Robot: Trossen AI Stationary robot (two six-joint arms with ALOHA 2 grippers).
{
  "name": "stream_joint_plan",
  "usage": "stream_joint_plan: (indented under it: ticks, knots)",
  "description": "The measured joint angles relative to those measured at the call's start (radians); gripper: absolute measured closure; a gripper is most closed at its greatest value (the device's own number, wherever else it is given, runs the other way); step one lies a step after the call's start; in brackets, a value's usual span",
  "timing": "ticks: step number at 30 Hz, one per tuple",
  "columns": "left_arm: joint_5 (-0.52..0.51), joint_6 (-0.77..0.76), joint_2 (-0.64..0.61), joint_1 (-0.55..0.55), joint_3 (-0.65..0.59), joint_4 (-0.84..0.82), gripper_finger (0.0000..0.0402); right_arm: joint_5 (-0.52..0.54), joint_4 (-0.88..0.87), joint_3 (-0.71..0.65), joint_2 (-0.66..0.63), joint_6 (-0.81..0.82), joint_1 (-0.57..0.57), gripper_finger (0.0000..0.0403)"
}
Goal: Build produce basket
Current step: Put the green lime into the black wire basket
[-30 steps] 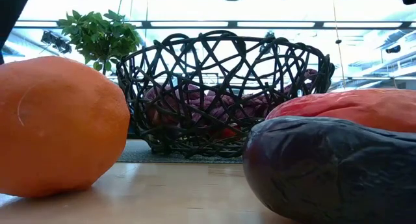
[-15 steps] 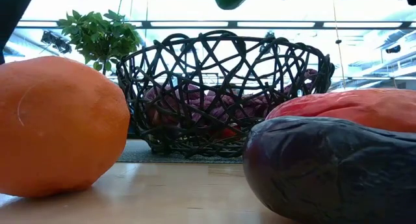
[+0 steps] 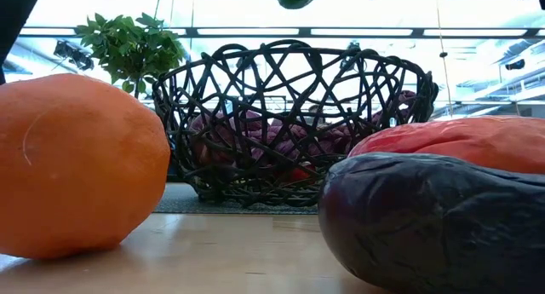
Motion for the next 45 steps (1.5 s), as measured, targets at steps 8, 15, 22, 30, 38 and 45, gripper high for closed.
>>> stream_joint_plan:
  ticks: [8, 15, 22, 30, 38, 45]
  knots:
    - [0.068, -0.007, 0.0, -0.002, 0.0, 0.004, 0.0086, -0.018, 0.0, 0.0, 0.0, -0.076, 0.0, 0.0091]
    - [0.154, 0.014, 0.0, 0.002, 0.0, 0.003, 0.0085, -0.028, 0.0, 0.0, 0.0, -0.104, 0.001, 0.0091]
    - [0.235, 0.037, 0.015, 0.033, -0.001, -0.029, 0.0085, 0.002, 0.014, 0.0, 0.0, -0.108, 0.001, 0.0091]
    - [0.205, -0.014, 0.012, 0.049, -0.001, 0.013, 0.0085, 0.282, 0.17, 0.0, 0.0, -0.157, -0.016, 0.0091]
    - [0.206, -0.072, 0.012, 0.045, -0.001, 0.035, 0.0086, 0.346, 0.254, 0.0, 0.0, -0.2, -0.149, 0.0091]
    - [0.206, -0.156, 0.011, 0.046, -0.001, 0.071, 0.0086, 0.225, 0.254, 0.0, 0.0, -0.26, -0.219, 0.0091]
